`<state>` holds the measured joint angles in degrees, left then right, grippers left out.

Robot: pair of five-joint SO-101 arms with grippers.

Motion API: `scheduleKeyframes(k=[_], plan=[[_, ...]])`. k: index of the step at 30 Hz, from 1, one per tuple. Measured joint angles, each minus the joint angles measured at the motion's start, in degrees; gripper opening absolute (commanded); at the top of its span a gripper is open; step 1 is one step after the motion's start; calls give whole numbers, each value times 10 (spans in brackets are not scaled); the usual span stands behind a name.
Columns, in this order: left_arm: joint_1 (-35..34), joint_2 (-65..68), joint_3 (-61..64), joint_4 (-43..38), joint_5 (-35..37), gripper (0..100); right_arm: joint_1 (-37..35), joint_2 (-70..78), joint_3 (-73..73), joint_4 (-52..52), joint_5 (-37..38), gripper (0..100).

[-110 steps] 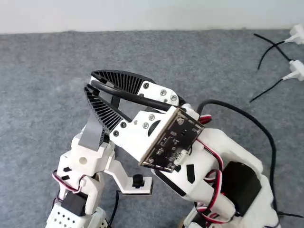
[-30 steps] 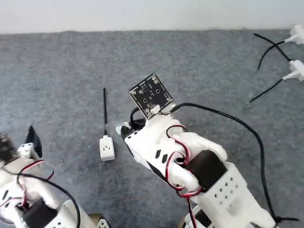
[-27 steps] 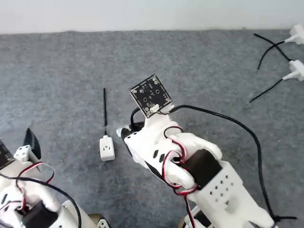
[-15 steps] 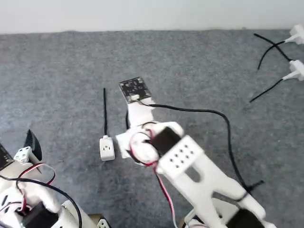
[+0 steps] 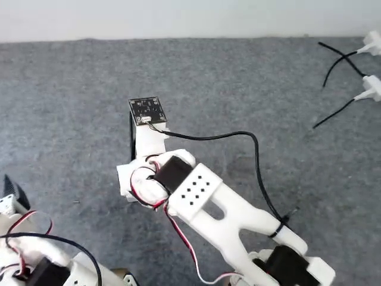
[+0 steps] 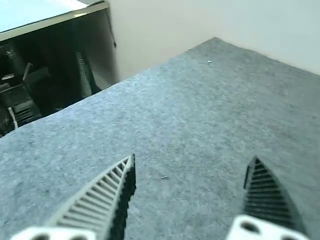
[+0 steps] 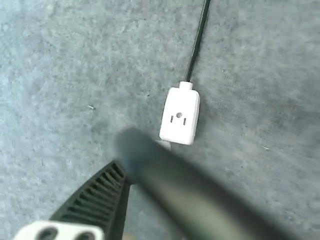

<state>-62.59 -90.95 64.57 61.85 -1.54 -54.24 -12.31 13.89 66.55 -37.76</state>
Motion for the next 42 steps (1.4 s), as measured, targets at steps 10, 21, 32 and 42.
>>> scheduleKeyframes(k=[10, 21, 32, 42], plan=[[-40, 0, 0, -2, 0, 338, -1, 58, 0, -16, -24, 8], [-40, 0, 0, -2, 0, 338, -1, 86, 0, 0, -24, 8], [-40, 0, 0, -2, 0, 338, -1, 86, -3, 0, -11, 8], [-40, 0, 0, -2, 0, 337, 22, 90, -46, 4, 25, 8]])
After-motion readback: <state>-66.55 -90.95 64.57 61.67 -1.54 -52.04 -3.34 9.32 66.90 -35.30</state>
